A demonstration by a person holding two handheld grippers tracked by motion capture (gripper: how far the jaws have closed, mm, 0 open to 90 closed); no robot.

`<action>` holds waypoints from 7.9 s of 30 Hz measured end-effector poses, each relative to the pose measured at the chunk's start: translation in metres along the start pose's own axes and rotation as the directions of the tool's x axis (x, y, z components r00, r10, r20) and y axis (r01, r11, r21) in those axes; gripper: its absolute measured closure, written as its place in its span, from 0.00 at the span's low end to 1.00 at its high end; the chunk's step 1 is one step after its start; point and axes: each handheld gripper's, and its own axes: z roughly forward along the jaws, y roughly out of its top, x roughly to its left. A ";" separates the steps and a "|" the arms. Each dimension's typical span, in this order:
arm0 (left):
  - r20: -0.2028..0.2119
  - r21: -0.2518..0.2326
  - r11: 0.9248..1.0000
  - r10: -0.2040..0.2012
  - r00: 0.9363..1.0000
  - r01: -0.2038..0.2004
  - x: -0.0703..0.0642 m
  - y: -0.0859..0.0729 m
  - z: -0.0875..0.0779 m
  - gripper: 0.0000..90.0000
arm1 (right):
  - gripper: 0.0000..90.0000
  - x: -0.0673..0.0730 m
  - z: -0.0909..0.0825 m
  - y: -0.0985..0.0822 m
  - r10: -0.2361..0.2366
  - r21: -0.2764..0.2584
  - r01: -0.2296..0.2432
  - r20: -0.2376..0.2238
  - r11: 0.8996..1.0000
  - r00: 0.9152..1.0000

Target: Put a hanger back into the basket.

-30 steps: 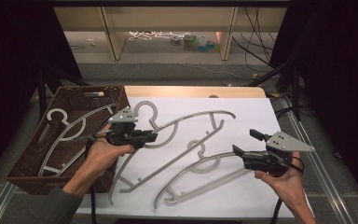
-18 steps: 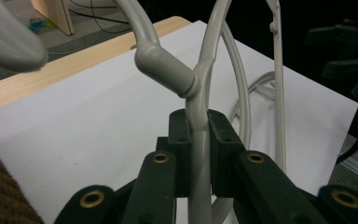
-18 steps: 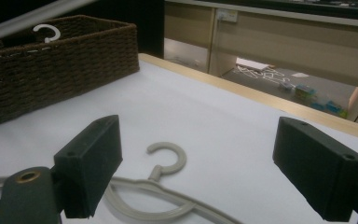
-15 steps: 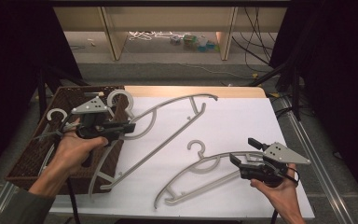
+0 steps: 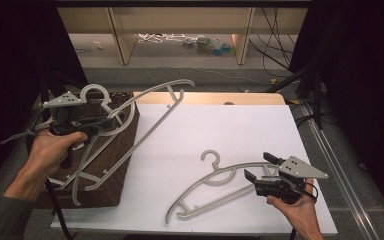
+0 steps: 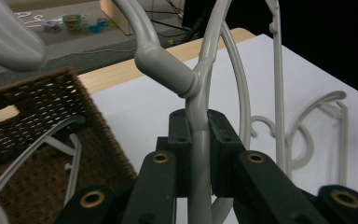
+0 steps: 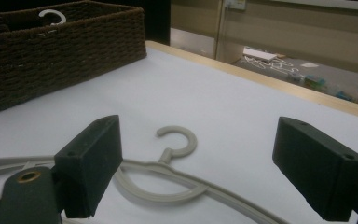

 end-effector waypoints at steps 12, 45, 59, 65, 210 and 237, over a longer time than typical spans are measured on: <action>-0.101 -0.006 1.000 -0.019 0.995 0.018 0.037 0.006 -0.017 0.90 | 0.18 0.003 0.001 -0.002 0.016 0.034 -0.015 -0.021 0.999 1.000; -0.318 0.043 0.999 0.000 0.948 0.014 0.131 -0.032 -0.017 0.90 | 0.18 0.002 0.004 -0.005 0.003 0.032 -0.002 -0.029 0.999 1.000; -0.335 0.079 0.996 -0.007 0.942 0.035 0.140 -0.060 -0.015 0.90 | 0.18 0.002 0.004 -0.006 0.002 0.034 -0.001 -0.032 0.999 0.999; -0.324 0.080 0.996 -0.018 0.946 0.047 0.143 -0.073 -0.013 0.90 | 0.18 0.003 0.005 -0.006 0.025 0.039 -0.023 -0.042 0.999 0.999; 0.102 -0.202 0.979 0.037 0.994 -0.016 -0.109 -0.154 0.069 0.18 | 0.34 -0.051 0.101 -0.006 -0.132 0.523 0.242 -0.239 0.817 0.962; 0.117 -0.204 0.979 0.046 0.992 -0.021 -0.108 -0.155 0.069 0.18 | 0.69 -0.060 0.124 -0.015 -0.112 0.663 0.335 -0.356 0.669 0.928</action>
